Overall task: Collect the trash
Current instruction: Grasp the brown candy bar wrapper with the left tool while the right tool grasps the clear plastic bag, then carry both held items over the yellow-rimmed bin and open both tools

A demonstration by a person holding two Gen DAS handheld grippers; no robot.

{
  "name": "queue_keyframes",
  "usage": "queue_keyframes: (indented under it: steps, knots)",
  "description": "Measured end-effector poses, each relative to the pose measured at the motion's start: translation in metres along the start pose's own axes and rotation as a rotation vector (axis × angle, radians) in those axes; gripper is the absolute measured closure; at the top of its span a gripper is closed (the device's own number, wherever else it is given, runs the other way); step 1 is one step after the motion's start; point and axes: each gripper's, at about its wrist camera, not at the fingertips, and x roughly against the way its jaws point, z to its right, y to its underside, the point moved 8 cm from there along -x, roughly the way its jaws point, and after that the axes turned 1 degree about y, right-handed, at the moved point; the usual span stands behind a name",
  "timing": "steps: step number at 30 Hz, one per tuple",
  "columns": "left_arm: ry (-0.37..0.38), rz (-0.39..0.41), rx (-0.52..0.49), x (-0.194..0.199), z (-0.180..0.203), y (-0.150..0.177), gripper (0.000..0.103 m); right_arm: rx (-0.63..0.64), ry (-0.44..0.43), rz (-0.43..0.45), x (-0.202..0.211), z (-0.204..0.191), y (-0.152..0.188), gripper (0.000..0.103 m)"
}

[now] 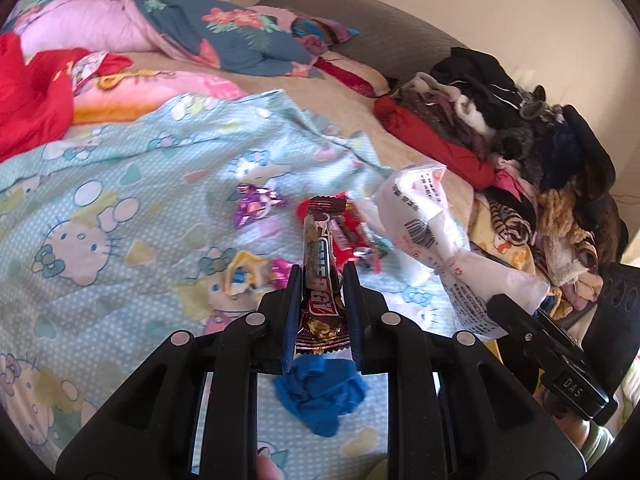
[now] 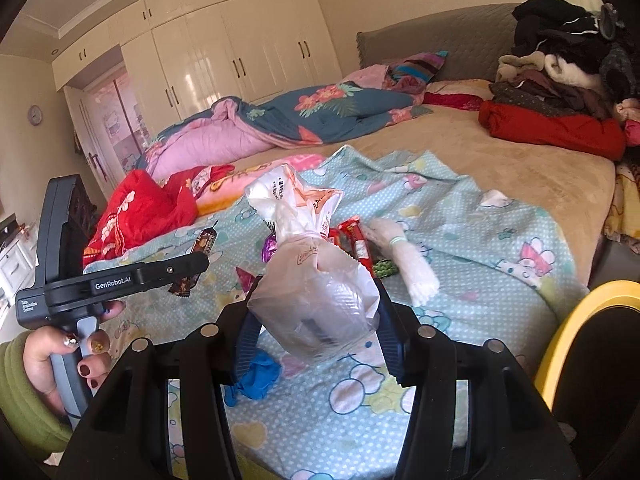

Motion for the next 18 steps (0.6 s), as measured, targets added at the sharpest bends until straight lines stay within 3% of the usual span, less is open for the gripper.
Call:
queue_keyframes:
  steps: [15, 18]
  knots:
    - [0.057, -0.012, -0.13, -0.005, 0.066, 0.008, 0.088, -0.07, 0.072, 0.052, 0.037, 0.044, -0.004, 0.054]
    - [0.07, -0.017, -0.153, -0.008, 0.079, 0.012, 0.088, -0.087, 0.089, 0.059, 0.044, 0.056, -0.004, 0.059]
